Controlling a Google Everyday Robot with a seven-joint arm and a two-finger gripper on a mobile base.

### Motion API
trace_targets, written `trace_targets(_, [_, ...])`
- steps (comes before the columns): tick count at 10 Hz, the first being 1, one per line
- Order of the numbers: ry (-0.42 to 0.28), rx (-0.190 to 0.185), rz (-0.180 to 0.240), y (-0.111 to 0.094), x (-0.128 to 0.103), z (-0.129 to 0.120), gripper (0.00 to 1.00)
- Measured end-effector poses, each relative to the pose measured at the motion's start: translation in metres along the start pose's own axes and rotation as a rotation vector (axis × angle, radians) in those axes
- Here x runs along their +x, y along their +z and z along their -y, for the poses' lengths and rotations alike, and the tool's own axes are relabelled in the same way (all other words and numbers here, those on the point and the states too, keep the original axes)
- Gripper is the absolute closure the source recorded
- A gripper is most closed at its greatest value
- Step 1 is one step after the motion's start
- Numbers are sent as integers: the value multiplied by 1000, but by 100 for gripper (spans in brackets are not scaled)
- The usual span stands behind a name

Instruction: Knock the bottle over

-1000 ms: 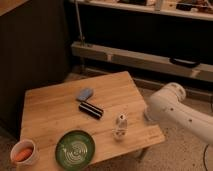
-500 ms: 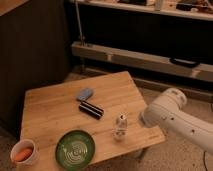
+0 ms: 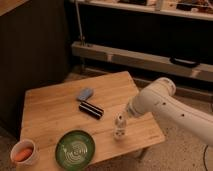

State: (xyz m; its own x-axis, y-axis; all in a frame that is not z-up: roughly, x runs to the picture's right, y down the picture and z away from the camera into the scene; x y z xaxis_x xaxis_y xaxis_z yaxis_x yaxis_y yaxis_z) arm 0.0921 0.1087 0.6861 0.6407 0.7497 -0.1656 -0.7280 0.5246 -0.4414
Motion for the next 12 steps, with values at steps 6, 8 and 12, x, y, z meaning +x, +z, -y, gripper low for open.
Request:
trace_targets(6, [161,475,-392,13,-3,25,80])
trace_targets(8, [272,504,-407,17,25,54,80])
trace_targets(12, [456,442,-380,10,76,77,80])
